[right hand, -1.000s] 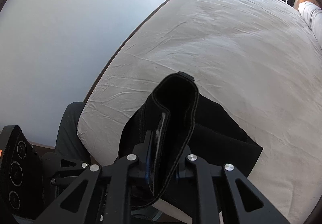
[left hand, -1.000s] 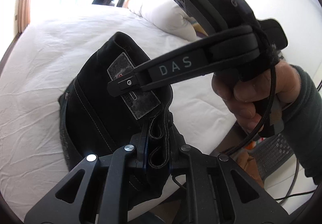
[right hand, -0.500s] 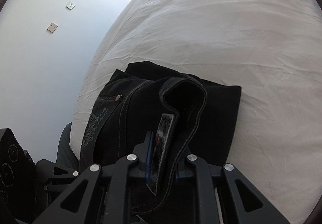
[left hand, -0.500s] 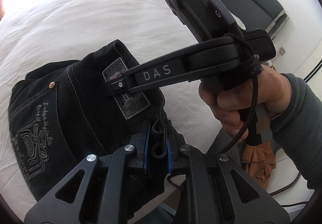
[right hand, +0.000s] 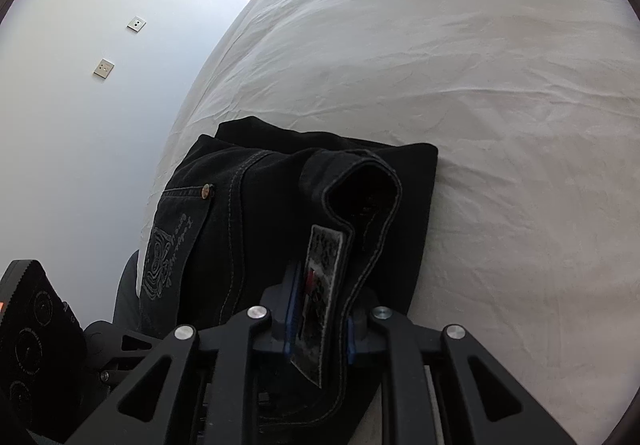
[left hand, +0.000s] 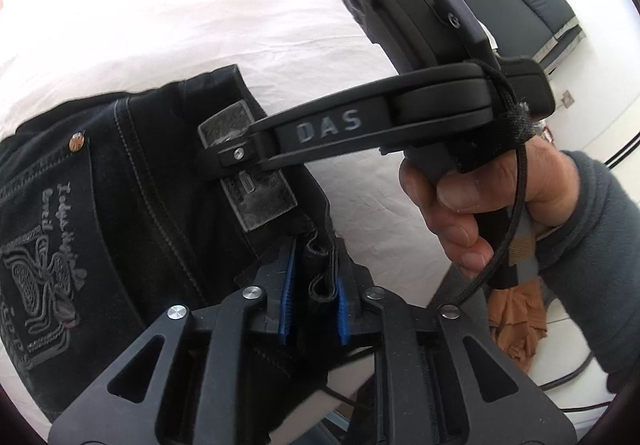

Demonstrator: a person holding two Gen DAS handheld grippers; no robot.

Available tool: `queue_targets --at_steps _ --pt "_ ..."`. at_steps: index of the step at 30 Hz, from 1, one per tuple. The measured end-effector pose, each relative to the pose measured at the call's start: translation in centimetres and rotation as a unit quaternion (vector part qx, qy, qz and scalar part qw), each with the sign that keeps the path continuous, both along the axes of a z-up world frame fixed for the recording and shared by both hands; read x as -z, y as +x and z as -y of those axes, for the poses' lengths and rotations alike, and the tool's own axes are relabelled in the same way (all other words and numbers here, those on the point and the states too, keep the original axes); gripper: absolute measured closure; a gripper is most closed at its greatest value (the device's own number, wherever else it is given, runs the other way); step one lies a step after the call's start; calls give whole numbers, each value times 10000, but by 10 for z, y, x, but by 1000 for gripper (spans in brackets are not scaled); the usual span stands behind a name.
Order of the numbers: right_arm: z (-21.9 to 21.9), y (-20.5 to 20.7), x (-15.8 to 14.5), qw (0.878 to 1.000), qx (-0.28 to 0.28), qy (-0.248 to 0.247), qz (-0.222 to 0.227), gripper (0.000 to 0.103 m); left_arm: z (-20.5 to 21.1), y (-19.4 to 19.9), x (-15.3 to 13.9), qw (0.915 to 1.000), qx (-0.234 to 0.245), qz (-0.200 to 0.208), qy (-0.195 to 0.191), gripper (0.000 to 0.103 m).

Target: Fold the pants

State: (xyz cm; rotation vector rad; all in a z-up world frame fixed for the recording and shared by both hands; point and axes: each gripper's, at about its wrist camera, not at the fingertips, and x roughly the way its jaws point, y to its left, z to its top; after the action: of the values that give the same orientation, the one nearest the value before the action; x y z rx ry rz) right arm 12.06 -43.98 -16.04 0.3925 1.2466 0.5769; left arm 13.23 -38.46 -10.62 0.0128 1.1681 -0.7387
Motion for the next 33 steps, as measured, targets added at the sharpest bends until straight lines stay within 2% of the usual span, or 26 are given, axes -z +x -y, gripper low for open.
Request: queue_targets --at_steps 2,3,4,7,10,11,12,14,16,18,20,22,24,25,27,29,30,33 --pt "5 -2 0 9999 71 81 -21 81 -11 -4 -14 9996 11 -91 -271 51" --pt "6 -3 -1 9999 100 86 -33 78 -21 -8 -25 9988 -57 30 -494 24" --pt "8 -4 -2 9999 122 93 -54 77 -30 -12 -37 9975 -144 191 -659 15" --pt "13 -7 -8 9998 208 46 -42 64 -63 -16 -66 9935 -389 620 -874 15" --pt "16 -12 -19 9992 363 -160 -7 46 -116 -2 -75 9852 -1075 899 -984 14" --pt "18 -14 -24 9984 469 -317 14 31 -126 6 -70 9850 -1182 875 -902 14" --pt "19 -17 -30 9969 606 -509 30 24 -135 13 -65 9852 -1297 805 -786 14" --pt "18 -23 -42 9945 784 -688 113 24 -147 20 -49 9850 -1408 666 -738 14" --pt "13 -32 -57 9929 903 -703 331 25 -153 29 -39 9859 -1375 710 -635 14" --pt "5 -45 -73 9934 933 -358 570 26 -162 47 -30 9857 -1404 796 -487 14" --pt "0 -61 -79 9928 919 181 741 30 -163 59 -19 9856 -1423 741 -539 15" --pt "-12 -74 -69 9935 724 578 662 33 -157 73 -2 9882 -1280 718 -443 15" --pt "-23 -82 -42 9975 542 370 278 36 -150 94 27 9895 -1272 588 -358 16" --pt "-24 -84 -24 9982 537 259 41 41 -150 100 36 9897 -1261 557 -397 16" --pt "-7 -90 -6 9950 840 534 0 64 -147 107 46 9904 -1234 560 -285 16" --pt "11 -93 1 9896 1149 855 -150 73 -141 108 49 9913 -1132 665 -114 16" --pt "13 -94 2 9893 1156 876 -161 73 -140 108 47 9914 -1111 688 -92 16" --pt "9 -95 -14 9921 1034 701 -61 69 -152 104 25 9872 -1203 701 -775 16"
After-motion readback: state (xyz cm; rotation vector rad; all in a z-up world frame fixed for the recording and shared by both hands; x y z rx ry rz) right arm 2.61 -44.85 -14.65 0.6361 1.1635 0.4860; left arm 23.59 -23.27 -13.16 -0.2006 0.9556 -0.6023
